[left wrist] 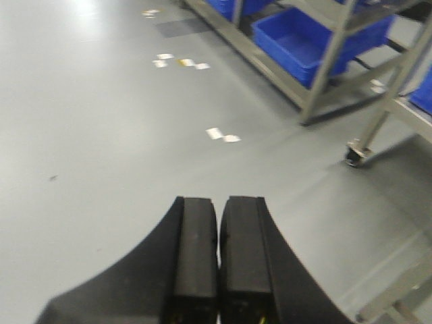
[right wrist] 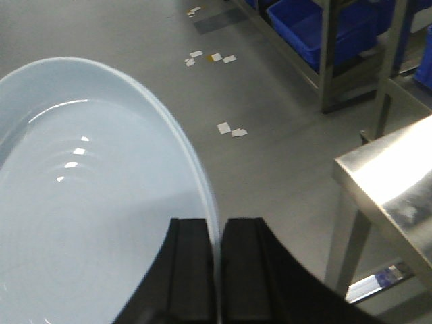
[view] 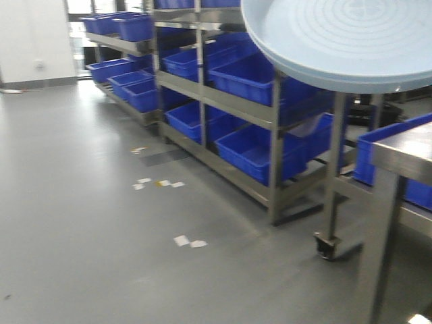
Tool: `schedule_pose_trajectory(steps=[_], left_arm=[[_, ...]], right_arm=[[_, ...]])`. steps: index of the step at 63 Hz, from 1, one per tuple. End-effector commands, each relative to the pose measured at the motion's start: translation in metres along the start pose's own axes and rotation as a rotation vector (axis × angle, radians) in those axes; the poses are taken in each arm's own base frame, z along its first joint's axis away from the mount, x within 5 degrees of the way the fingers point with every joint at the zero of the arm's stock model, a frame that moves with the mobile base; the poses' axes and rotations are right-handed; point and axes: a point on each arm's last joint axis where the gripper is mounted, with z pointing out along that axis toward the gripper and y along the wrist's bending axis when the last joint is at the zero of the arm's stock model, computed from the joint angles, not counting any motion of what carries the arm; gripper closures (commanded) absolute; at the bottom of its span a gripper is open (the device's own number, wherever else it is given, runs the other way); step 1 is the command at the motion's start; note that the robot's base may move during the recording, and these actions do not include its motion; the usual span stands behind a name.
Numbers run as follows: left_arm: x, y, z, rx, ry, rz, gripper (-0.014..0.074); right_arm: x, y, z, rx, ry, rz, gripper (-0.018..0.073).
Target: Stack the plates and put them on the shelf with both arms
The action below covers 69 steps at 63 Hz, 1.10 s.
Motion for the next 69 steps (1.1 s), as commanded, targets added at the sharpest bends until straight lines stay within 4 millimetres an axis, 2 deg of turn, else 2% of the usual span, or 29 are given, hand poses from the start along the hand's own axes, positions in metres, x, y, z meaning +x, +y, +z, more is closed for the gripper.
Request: schedule_pose_trajectory(steps=[1, 69], left_arm=[[-0.0153, -0.0034, -0.0042, 0.027, -0.105, -0.009, 0.0505], [-0.0153, -0.0034, -0.0042, 0.027, -0.105, -0.009, 0.0505]], right_arm=[[-0.0190, 0.0024, -0.0086, -0.014, -0.141, -0.003, 0.0511], [-0.0190, 0.0024, -0.0086, -0.014, -0.141, -0.003, 0.0511]])
